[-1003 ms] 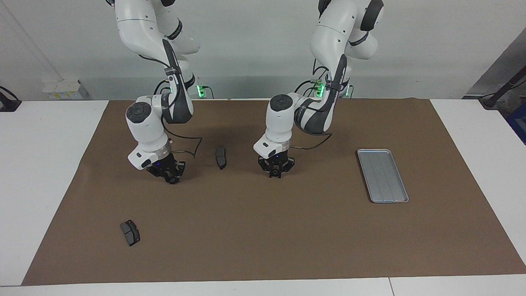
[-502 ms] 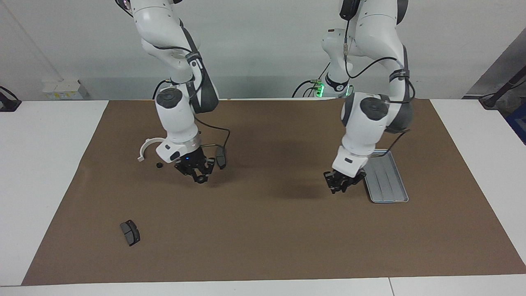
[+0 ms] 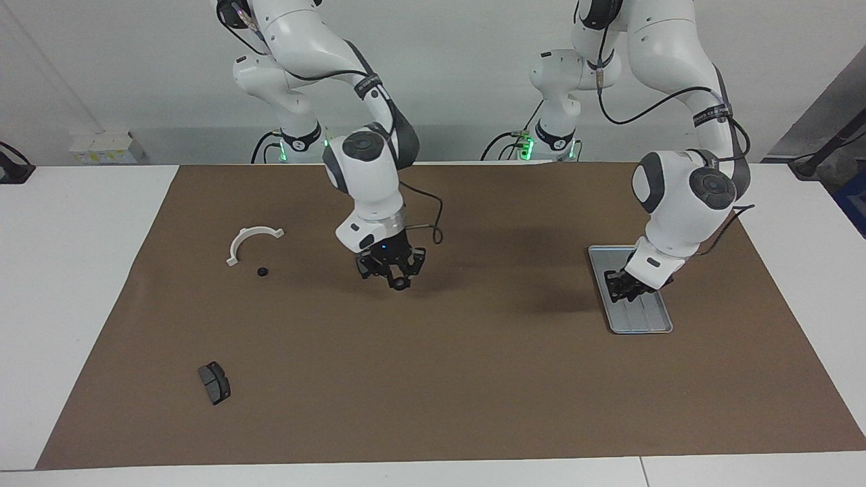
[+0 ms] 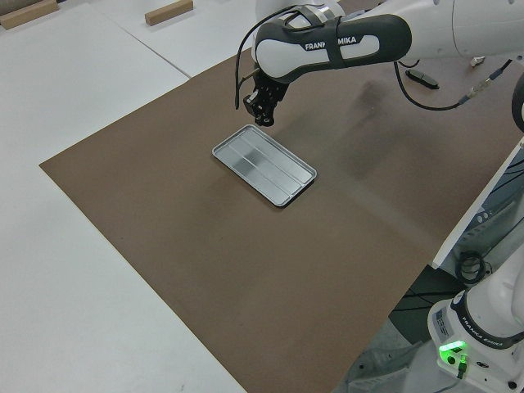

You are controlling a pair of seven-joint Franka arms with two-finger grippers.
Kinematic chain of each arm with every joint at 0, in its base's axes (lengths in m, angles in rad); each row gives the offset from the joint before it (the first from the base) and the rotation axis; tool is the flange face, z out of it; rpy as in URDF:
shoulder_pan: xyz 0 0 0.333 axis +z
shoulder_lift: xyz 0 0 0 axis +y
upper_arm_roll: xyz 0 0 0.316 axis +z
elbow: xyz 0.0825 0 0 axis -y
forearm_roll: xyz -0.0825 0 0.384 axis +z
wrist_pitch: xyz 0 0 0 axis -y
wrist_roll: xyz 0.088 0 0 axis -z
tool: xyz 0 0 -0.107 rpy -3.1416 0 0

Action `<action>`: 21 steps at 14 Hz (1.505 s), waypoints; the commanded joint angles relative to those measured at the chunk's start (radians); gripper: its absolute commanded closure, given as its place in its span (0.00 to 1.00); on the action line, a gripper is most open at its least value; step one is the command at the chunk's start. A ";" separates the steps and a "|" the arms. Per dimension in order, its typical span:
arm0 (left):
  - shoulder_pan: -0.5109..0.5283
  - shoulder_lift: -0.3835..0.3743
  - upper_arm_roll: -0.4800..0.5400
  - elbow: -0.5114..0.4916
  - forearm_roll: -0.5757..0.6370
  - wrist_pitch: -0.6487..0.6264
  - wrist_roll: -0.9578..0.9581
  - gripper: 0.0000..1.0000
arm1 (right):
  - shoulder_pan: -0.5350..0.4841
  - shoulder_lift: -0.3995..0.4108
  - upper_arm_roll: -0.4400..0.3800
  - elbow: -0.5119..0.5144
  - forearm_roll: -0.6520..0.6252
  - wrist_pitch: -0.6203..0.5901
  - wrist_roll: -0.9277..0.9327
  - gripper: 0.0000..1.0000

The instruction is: Pick bearing gear from pile to tray

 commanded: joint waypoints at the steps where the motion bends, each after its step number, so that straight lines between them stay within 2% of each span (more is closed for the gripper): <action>1: 0.035 -0.092 -0.009 -0.215 -0.018 0.155 0.042 1.00 | 0.070 0.104 -0.001 0.142 -0.042 -0.082 0.097 1.00; 3: 0.037 -0.094 -0.009 -0.238 -0.018 0.173 0.048 1.00 | 0.104 0.146 -0.001 0.173 -0.046 -0.079 0.154 1.00; 4: 0.037 -0.094 -0.009 -0.237 -0.018 0.174 0.048 0.57 | 0.119 0.163 -0.001 0.182 -0.057 -0.077 0.170 1.00; 5: 0.035 -0.094 -0.009 -0.237 -0.018 0.180 0.048 0.01 | 0.133 0.184 -0.001 0.187 -0.059 -0.071 0.185 1.00; 8: 0.020 -0.074 -0.012 -0.162 -0.018 0.165 0.033 0.00 | 0.144 0.192 -0.001 0.187 -0.065 -0.059 0.202 1.00; 10: -0.035 -0.045 -0.017 -0.075 -0.021 0.131 -0.045 0.00 | 0.147 0.190 -0.001 0.176 -0.065 -0.045 0.211 0.28; 11: -0.070 -0.039 -0.017 -0.053 -0.021 0.133 -0.135 0.00 | 0.144 0.189 -0.004 0.177 -0.065 -0.045 0.211 0.09; 12: -0.103 -0.032 -0.017 -0.048 -0.021 0.145 -0.218 0.00 | 0.136 0.187 -0.006 0.177 -0.066 -0.040 0.207 0.00; 15: -0.225 -0.029 -0.017 -0.053 -0.021 0.221 -0.433 0.00 | 0.075 0.116 -0.004 0.141 -0.068 -0.046 0.161 0.00; 18: -0.374 0.007 -0.015 -0.062 -0.021 0.362 -0.631 0.00 | -0.021 -0.050 -0.001 -0.031 -0.053 -0.043 0.063 0.00; 21: -0.489 0.058 -0.012 -0.065 -0.004 0.457 -0.630 0.01 | -0.113 -0.190 0.000 -0.190 -0.046 -0.046 -0.078 0.00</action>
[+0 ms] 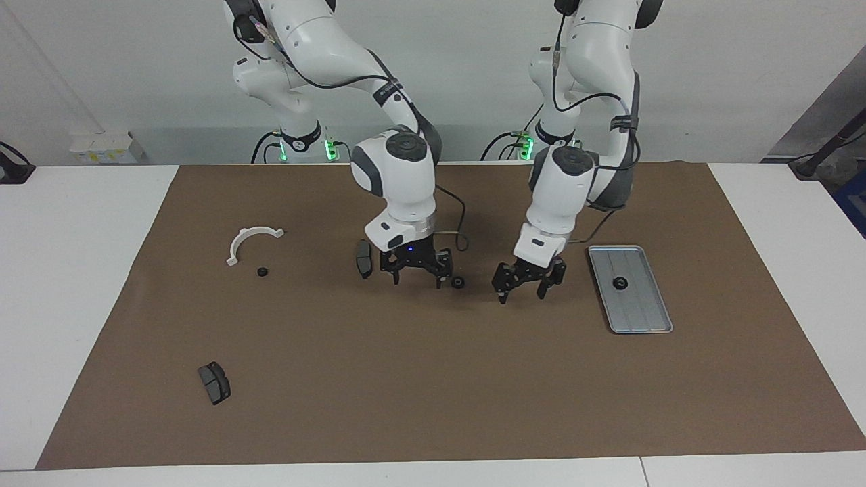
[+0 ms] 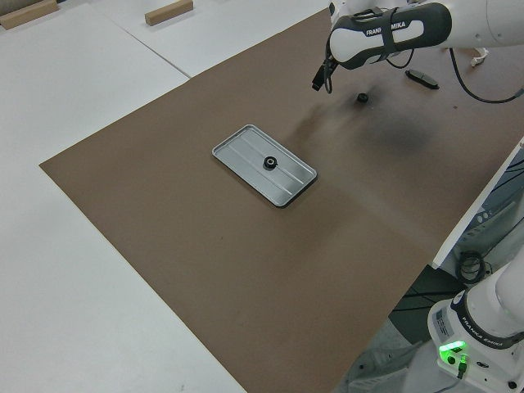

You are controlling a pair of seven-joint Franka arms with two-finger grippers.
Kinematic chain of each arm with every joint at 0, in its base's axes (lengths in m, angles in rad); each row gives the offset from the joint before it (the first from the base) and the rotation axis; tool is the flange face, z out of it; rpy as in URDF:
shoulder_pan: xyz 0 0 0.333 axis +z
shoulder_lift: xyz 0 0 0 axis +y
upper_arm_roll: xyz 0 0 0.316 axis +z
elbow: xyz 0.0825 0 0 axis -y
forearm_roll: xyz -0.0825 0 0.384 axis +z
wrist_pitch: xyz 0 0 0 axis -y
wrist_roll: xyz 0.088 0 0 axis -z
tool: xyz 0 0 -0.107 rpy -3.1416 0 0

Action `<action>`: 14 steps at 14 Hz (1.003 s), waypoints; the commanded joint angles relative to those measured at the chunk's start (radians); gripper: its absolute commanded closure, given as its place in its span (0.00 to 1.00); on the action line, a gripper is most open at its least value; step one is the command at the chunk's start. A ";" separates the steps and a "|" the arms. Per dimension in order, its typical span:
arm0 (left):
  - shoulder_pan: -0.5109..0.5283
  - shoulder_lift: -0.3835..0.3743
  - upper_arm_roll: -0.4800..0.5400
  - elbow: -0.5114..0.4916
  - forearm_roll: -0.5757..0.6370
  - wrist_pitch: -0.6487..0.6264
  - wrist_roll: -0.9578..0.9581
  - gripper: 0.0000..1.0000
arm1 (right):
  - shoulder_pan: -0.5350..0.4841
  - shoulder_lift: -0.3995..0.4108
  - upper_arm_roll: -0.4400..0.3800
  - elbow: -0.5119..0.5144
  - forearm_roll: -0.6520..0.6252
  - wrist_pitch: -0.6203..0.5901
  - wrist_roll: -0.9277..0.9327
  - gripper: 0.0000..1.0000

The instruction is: Pick bearing gear from pile to tray

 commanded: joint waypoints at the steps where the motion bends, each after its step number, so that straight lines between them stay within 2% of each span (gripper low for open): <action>1: -0.097 0.046 0.024 0.002 0.018 0.095 -0.002 0.02 | -0.088 -0.166 0.016 -0.209 0.033 0.012 -0.134 0.00; 4: -0.159 0.047 0.024 -0.017 0.075 0.081 0.002 0.10 | -0.205 -0.240 0.014 -0.315 0.133 0.014 -0.370 0.00; 6: -0.163 0.041 0.024 -0.045 0.128 0.057 0.008 0.14 | -0.291 -0.262 0.014 -0.358 0.144 0.015 -0.496 0.00; 9: -0.168 0.035 0.022 -0.060 0.153 0.020 0.016 0.39 | -0.404 -0.275 0.014 -0.417 0.179 0.026 -0.694 0.00; 12: -0.169 0.035 0.022 -0.068 0.153 0.020 0.021 0.51 | -0.493 -0.272 0.014 -0.488 0.187 0.106 -0.821 0.00; 14: -0.169 0.033 0.022 -0.077 0.153 0.020 0.021 0.62 | -0.526 -0.265 0.014 -0.516 0.193 0.144 -0.867 0.00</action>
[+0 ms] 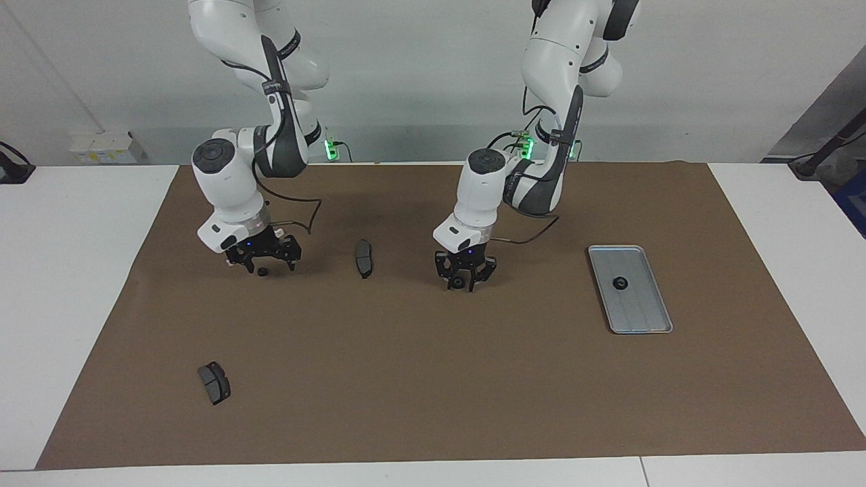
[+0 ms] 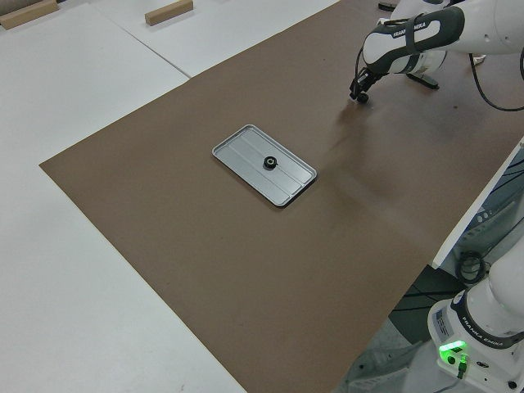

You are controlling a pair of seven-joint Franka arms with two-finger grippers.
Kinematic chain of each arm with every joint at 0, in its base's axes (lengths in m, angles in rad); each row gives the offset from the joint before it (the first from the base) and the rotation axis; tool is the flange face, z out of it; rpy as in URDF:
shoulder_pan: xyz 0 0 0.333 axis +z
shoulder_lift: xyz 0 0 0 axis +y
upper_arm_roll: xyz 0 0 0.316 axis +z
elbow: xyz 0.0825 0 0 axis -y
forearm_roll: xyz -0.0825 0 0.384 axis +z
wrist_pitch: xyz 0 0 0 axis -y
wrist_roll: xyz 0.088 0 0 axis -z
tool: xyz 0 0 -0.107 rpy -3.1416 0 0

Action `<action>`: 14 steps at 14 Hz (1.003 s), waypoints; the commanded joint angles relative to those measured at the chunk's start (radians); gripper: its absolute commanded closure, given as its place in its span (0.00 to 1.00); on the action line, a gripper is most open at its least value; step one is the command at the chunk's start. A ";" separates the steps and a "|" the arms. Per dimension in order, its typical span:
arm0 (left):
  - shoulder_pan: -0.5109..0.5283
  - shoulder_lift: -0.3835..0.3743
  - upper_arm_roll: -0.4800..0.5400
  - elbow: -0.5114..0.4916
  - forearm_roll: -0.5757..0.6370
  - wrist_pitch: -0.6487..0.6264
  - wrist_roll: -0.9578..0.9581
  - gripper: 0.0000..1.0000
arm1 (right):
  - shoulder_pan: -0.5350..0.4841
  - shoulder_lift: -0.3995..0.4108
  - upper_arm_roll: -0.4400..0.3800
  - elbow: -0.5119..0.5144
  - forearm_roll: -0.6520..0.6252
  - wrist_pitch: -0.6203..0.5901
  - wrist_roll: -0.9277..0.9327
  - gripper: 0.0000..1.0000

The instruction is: Pick bearing gear from pile to tray

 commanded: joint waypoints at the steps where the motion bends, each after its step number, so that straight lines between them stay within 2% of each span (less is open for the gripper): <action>1: -0.015 -0.023 0.014 -0.035 0.017 -0.014 0.006 0.67 | -0.050 -0.021 0.016 -0.071 0.033 0.068 -0.082 0.00; 3: -0.016 -0.026 0.014 -0.054 0.017 -0.014 0.009 0.70 | -0.062 -0.012 0.016 -0.098 0.033 0.102 -0.101 0.03; 5: -0.016 -0.028 0.014 -0.063 0.017 -0.017 0.010 0.85 | -0.060 -0.011 0.016 -0.124 0.033 0.143 -0.101 0.23; 7: -0.013 -0.028 0.014 -0.055 0.017 -0.024 0.010 1.00 | -0.060 -0.001 0.016 -0.125 0.033 0.150 -0.099 0.54; 9: -0.008 -0.028 0.014 -0.048 0.017 -0.032 0.010 1.00 | -0.062 0.002 0.016 -0.119 0.047 0.150 -0.098 0.89; 10: -0.004 -0.028 0.013 -0.044 0.017 -0.034 0.010 1.00 | -0.059 0.002 0.016 -0.115 0.069 0.148 -0.098 1.00; 12: 0.005 -0.023 0.014 0.007 0.015 -0.092 0.013 1.00 | -0.057 0.000 0.017 -0.087 0.082 0.139 -0.093 1.00; 14: 0.056 -0.015 0.013 0.101 0.014 -0.205 0.024 1.00 | -0.034 -0.001 0.017 -0.053 0.082 0.130 -0.063 1.00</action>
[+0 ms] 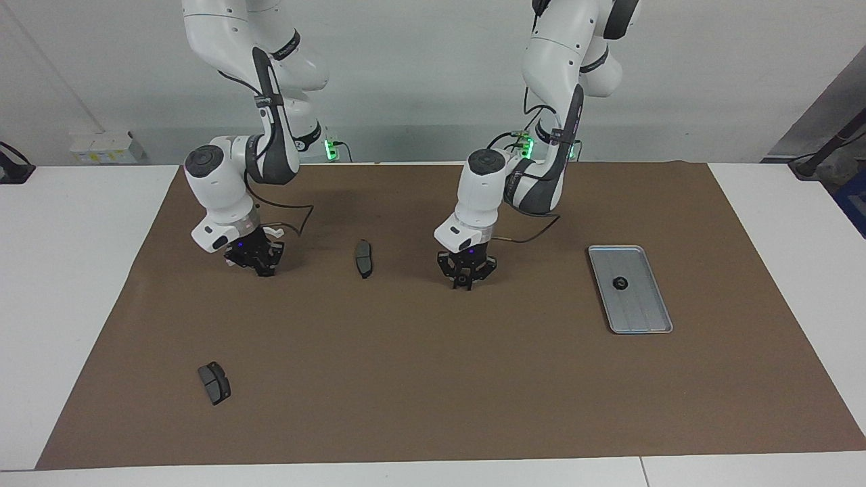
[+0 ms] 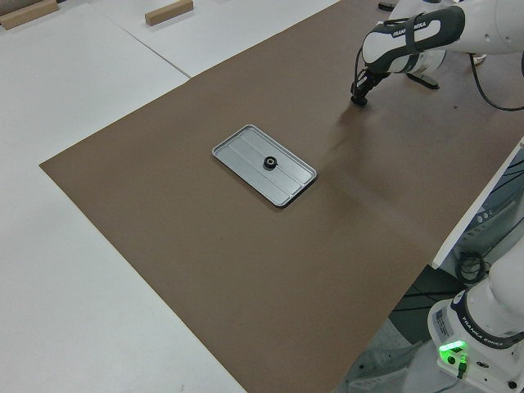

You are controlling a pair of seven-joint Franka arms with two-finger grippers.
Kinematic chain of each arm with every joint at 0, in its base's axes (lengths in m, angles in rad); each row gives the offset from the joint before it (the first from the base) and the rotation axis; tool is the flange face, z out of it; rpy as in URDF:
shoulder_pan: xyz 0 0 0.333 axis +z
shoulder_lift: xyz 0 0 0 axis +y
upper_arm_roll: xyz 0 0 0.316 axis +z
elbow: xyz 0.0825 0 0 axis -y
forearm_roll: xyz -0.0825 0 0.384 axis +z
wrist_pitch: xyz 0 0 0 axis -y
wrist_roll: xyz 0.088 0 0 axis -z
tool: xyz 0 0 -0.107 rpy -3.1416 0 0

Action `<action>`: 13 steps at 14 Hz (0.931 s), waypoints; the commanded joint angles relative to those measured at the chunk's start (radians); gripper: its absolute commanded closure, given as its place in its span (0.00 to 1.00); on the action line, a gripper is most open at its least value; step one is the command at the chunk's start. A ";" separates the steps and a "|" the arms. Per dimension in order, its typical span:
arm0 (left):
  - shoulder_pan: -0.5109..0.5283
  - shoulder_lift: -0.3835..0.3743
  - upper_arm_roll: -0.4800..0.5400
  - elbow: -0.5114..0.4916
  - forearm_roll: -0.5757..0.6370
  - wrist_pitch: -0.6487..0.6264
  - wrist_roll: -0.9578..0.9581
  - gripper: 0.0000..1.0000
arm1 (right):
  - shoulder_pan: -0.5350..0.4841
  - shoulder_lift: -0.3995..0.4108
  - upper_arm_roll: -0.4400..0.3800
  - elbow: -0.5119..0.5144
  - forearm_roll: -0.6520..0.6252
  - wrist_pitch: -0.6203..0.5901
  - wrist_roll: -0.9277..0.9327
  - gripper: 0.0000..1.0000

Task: Pick bearing gear from pile to tray
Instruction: 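Grasp the second black bearing gear with the right gripper, then carry the second gear mid-table and release it with the right gripper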

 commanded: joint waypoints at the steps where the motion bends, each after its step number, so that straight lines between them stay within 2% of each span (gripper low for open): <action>1: 0.074 -0.013 -0.001 0.110 0.004 -0.148 0.023 1.00 | 0.026 -0.003 0.014 0.055 0.033 -0.009 0.038 1.00; 4: 0.212 -0.056 -0.009 0.129 -0.001 -0.166 0.048 1.00 | 0.147 0.034 0.013 0.191 0.032 -0.109 0.194 1.00; 6: 0.313 -0.073 -0.008 0.117 -0.016 -0.164 0.096 1.00 | 0.232 0.056 0.013 0.237 0.030 -0.120 0.294 1.00; 8: 0.422 -0.073 -0.009 0.110 -0.027 -0.163 0.206 1.00 | 0.334 0.104 0.010 0.291 -0.005 -0.121 0.440 1.00; 10: 0.518 -0.076 -0.008 0.092 -0.062 -0.163 0.372 1.00 | 0.383 0.146 0.011 0.358 -0.071 -0.144 0.546 1.00; 13: 0.606 -0.092 -0.006 0.048 -0.079 -0.153 0.513 1.00 | 0.461 0.201 0.011 0.440 -0.091 -0.154 0.682 1.00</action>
